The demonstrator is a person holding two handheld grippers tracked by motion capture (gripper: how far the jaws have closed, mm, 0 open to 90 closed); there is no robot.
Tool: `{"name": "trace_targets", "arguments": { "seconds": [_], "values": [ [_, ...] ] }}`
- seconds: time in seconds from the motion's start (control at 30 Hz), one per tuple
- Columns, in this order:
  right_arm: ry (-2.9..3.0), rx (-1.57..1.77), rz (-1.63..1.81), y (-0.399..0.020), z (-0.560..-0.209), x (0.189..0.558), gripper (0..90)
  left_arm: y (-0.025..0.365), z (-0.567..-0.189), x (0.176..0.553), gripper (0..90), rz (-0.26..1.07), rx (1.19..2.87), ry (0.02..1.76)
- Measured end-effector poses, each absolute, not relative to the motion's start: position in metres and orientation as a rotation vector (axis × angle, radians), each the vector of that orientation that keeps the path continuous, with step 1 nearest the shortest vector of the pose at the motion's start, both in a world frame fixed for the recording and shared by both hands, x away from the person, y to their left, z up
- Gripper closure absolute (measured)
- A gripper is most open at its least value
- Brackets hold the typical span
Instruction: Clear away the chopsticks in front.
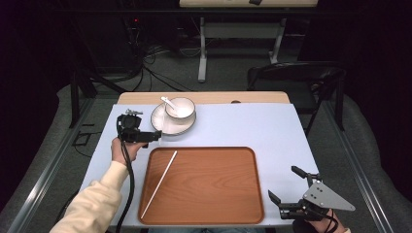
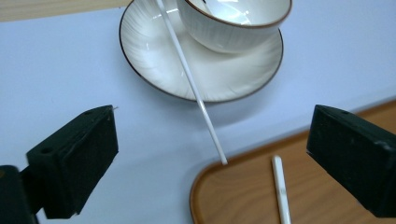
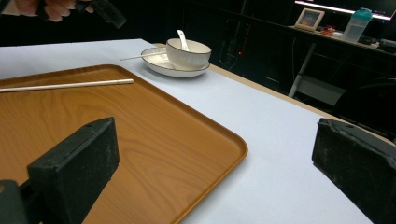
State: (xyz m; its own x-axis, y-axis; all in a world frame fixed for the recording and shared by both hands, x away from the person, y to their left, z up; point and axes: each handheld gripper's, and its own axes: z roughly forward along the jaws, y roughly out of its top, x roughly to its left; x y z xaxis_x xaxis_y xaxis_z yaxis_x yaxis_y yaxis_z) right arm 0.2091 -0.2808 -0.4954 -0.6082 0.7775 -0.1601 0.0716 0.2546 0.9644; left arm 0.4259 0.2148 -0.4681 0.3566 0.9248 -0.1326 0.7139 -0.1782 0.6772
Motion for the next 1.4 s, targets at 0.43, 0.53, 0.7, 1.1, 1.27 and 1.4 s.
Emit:
{"name": "trace_targets", "arguments": {
  "seconds": [0.43, 0.53, 0.7, 1.1, 1.27, 1.4],
  "values": [
    [1.884, 0.77, 1.4, -0.281, -0.495, 0.21, 0.1, 0.226, -0.484, 0.495, 3.6, 0.395, 1.917, 1.527],
    [1.884, 0.77, 1.4, -0.281, -0.495, 0.21, 0.1, 0.224, -0.486, 0.504, 12.2, 0.399, 1.937, 1.534],
    [1.884, 0.771, 1.401, -0.281, -0.496, 0.21, 0.1, 0.217, -0.487, 0.514, 18.8, 0.381, 1.951, 1.517],
    [1.885, 0.772, 1.401, -0.281, -0.496, 0.21, 0.0, 0.197, -0.501, 0.531, 47.4, 0.365, 2.049, 1.522],
    [1.882, 0.774, 1.404, -0.282, -0.496, 0.21, 0.0, 0.199, -0.511, 0.537, 52.8, 0.344, 2.041, 1.546],
    [1.884, 0.773, 1.404, -0.281, -0.496, 0.21, 0.0, 0.202, -0.516, 0.539, 55.5, 0.313, 2.017, 1.553]
  ]
}}
